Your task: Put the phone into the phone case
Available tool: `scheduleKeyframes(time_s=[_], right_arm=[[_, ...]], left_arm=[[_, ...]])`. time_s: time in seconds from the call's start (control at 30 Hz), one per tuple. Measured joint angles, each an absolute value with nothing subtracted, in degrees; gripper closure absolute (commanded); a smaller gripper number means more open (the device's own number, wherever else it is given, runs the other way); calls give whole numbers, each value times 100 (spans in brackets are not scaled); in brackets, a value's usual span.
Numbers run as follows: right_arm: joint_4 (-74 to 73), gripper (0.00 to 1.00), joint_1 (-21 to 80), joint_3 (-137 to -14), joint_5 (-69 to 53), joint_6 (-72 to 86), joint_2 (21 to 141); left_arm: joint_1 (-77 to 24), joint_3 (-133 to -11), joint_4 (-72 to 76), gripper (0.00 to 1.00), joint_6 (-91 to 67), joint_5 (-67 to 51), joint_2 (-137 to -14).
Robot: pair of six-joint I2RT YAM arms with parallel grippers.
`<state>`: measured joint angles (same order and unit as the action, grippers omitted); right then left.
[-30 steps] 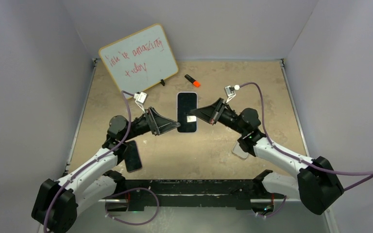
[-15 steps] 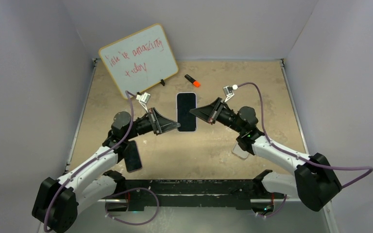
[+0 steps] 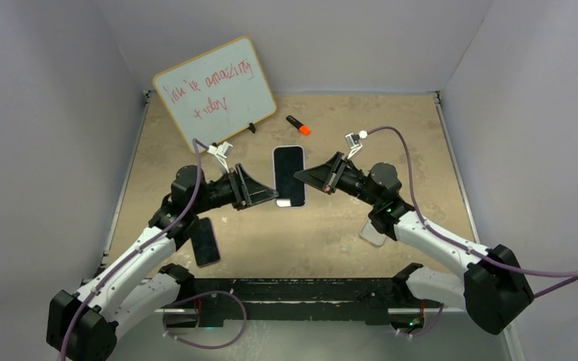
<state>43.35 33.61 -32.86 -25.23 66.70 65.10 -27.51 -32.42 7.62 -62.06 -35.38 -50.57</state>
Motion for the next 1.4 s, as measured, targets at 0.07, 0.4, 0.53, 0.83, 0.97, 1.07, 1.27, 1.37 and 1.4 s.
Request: scheduleKeyframes(time_s=[0.07, 0.4, 0.53, 0.83, 0.97, 1.07, 1.27, 1.37, 1.4], right_arm=[[4261, 100, 3358, -3288, -2639, 6521, 6429], [3704, 100, 3358, -3282, -3719, 5782, 5752], [3850, 100, 3361, -3142, -4136, 5682, 5470], [3841, 100, 3363, -3142, -4434, 5494, 5448], [3846, 100, 3363, -3140, -4486, 5496, 5546], [3835, 100, 3363, -3135, -4499, 5481, 5575], [3850, 100, 3358, -3114, -4508, 5349, 5710], [3844, 100, 3358, -3083, -4484, 5315, 5769], [3846, 94, 3358, -3074, -4480, 5308, 5798]], left_arm=[[-2751, -3326, 561, 45, -6139, -3472, -4971], [-2751, -4101, 215, 34, -5527, -3518, -4928], [-2751, -4115, 290, 35, -5301, -3767, -5024], [-2751, -4167, 432, 46, -5074, -4143, -5148], [-2751, -4167, 467, 62, -4982, -4171, -5162], [-2753, -4169, 502, 90, -4967, -4204, -5162], [-2757, -4185, 447, 100, -4982, -4130, -5148], [-2757, -4189, 296, 100, -4943, -4064, -5153], [-2757, -4189, 250, 100, -4919, -4045, -5153]])
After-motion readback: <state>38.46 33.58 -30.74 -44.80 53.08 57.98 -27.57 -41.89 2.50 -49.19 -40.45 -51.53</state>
